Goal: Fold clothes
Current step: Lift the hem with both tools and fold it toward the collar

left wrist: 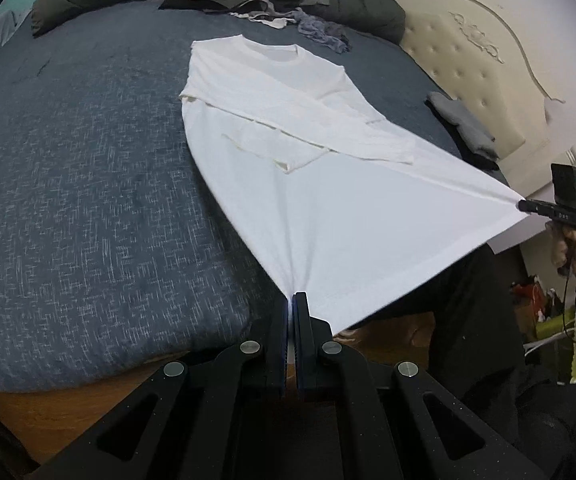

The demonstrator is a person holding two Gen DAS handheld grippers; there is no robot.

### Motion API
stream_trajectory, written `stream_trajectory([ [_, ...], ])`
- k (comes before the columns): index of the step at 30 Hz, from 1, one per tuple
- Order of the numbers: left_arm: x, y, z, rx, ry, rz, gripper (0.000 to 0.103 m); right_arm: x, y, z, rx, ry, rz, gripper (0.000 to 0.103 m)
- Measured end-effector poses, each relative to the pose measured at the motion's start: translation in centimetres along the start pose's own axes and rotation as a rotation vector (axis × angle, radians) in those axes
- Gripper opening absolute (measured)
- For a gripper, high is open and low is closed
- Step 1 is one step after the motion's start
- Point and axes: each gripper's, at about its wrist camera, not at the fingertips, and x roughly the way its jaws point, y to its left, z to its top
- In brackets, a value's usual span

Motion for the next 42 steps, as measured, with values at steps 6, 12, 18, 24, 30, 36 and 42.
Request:
stream_trajectory([
  [6,0.3,1.5,2.6,-0.031,-0.002,0.003,0.002,1.5,-1.1,3.6,0.007,0.006,0.004,0.006],
  [12,1.0,3.6,8.1,-0.068,-0.039,0.015,0.002,2.9,-4.0,10.0,0.059,-0.015,0.005,0.006],
  [18,2.9,6.5,16.8,-0.119,-0.08,0.029,0.002,5.2,-7.6,18.1,0.1,-0.034,-0.023,0.006],
  [24,6.2,8.8,25.9,-0.141,-0.075,0.054,0.002,8.1,-11.4,26.4,0.136,-0.048,-0.059,0.006],
  [30,10.2,12.0,33.5,-0.175,-0.068,0.067,0.002,11.4,-15.7,33.1,0.174,-0.059,-0.095,0.006],
  [36,14.4,14.8,39.7,-0.182,-0.068,0.074,0.002,15.1,-20.1,38.8,0.204,-0.073,-0.14,0.006],
  [42,18.6,17.6,43.9,-0.201,-0.069,0.09,0.002,19.0,-23.5,42.1,0.219,-0.079,-0.181,0.006],
])
